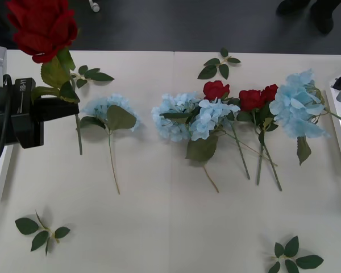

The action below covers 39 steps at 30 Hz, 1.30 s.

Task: Put the red flowers into the right box and the blue flowers into the left box

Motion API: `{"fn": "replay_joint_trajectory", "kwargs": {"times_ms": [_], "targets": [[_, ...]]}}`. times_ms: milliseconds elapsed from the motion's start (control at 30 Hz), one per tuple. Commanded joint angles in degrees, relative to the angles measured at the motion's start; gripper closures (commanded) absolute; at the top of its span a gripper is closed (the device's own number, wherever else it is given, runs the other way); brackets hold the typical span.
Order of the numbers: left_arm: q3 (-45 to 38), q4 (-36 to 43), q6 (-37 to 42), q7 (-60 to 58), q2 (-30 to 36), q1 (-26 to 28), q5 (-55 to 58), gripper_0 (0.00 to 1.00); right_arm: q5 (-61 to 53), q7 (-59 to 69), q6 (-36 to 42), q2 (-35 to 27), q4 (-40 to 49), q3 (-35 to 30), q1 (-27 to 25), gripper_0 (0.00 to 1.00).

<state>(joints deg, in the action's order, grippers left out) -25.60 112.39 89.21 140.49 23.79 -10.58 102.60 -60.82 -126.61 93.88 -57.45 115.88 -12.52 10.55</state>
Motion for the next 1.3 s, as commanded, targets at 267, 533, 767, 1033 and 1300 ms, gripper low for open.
{"fn": "replay_joint_trajectory", "kwargs": {"times_ms": [267,533,767,1033,1300], "targets": [[-0.2,1.7,5.6,10.0,-6.8,-3.4,5.4,1.00,-0.3,0.0,-0.3,1.6,-1.0,-0.6,0.4,1.00],[2.0,1.7,5.6,9.8,-11.0,-6.4,5.5,1.00,-1.1,-0.6,-2.0,2.9,-1.4,-1.0,-0.4,0.99],[5.5,1.6,5.8,9.7,-13.0,-9.0,1.9,1.00,-1.4,-7.8,-4.9,2.4,-1.8,-1.1,-0.4,0.49],[8.2,1.6,6.9,9.1,-16.8,-11.3,-3.5,1.00,-7.3,-7.3,-8.6,2.4,-4.6,-2.5,-1.1,0.28],[8.5,1.6,8.3,9.1,-21.6,-11.8,-8.2,1.00,-24.4,-6.4,-9.9,2.4,-5.3,-9.7,-1.1,0.28]]}}
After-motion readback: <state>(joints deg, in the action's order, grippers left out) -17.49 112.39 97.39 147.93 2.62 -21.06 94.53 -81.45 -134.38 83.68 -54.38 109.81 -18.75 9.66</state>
